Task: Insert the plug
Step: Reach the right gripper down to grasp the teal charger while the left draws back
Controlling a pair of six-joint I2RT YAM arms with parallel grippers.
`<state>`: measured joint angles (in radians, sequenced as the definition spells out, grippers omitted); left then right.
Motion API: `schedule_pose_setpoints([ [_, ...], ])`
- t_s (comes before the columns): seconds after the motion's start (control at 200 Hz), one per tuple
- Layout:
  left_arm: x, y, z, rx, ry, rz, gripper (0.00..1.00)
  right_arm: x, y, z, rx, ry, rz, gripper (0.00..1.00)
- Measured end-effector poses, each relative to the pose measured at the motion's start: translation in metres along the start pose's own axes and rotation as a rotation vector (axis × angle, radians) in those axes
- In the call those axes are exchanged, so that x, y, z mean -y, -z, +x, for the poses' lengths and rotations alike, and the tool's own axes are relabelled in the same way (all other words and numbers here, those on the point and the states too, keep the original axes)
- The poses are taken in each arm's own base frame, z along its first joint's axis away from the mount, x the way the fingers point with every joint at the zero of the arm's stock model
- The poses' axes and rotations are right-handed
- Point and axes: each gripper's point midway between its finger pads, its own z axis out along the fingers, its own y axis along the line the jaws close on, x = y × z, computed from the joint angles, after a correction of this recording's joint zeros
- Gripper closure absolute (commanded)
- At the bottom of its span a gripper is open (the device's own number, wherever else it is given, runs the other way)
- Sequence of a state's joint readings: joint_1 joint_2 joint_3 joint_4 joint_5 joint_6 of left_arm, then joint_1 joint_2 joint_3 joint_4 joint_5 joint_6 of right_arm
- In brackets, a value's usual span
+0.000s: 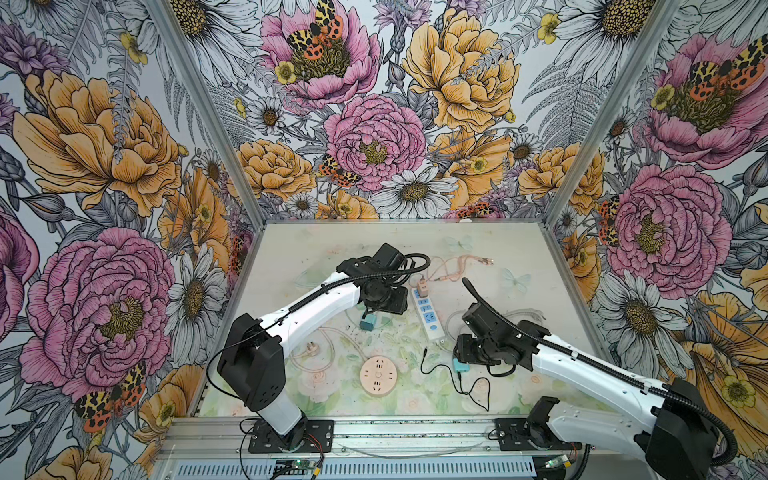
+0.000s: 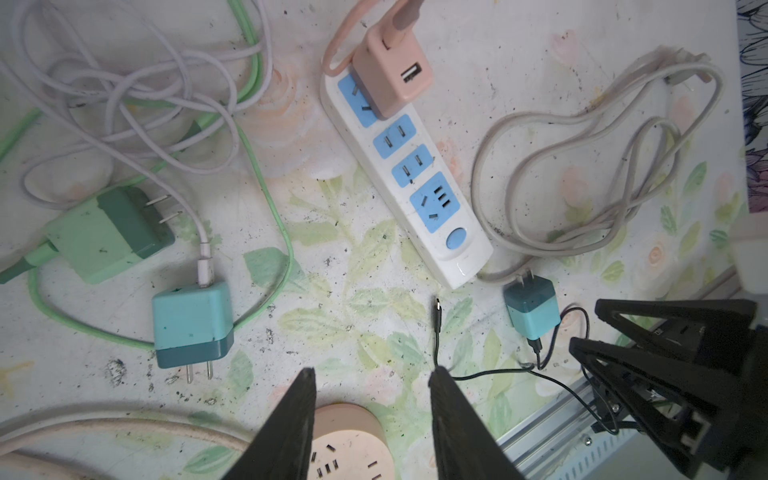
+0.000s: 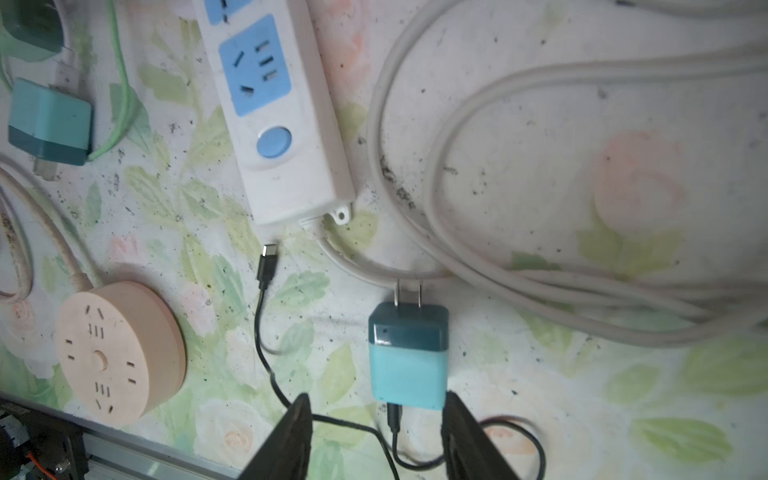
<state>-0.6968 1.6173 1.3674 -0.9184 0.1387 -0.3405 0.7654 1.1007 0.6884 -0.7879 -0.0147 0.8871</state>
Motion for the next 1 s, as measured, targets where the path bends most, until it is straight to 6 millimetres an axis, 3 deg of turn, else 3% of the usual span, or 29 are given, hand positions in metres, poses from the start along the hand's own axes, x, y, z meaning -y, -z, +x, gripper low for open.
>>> schedule_pose_setpoints([
  [0.115,0.0,0.0,-0.001,0.001,0.004,0.008,0.52,0.006,-0.006,0.021,-0.026,0.016,0.054,0.44],
  [0.215,0.0,0.0,-0.001,0.0,0.006,0.011,0.52,0.006,-0.009,0.028,-0.025,0.029,0.088,0.42],
  [0.515,-0.001,0.002,-0.002,0.005,0.006,0.018,0.52,0.02,-0.029,0.024,-0.012,0.038,0.213,0.4],
  [0.766,-0.003,0.003,0.0,0.009,0.01,0.02,0.52,0.016,-0.045,0.022,-0.021,0.054,0.224,0.41],
  [0.841,-0.004,0.002,0.001,0.007,0.015,0.024,0.52,0.014,-0.045,0.02,-0.013,0.051,0.215,0.43],
  [1.001,-0.001,0.001,-0.002,0.012,0.016,0.047,0.52,0.011,-0.051,0.018,-0.004,0.079,0.198,0.59],
])
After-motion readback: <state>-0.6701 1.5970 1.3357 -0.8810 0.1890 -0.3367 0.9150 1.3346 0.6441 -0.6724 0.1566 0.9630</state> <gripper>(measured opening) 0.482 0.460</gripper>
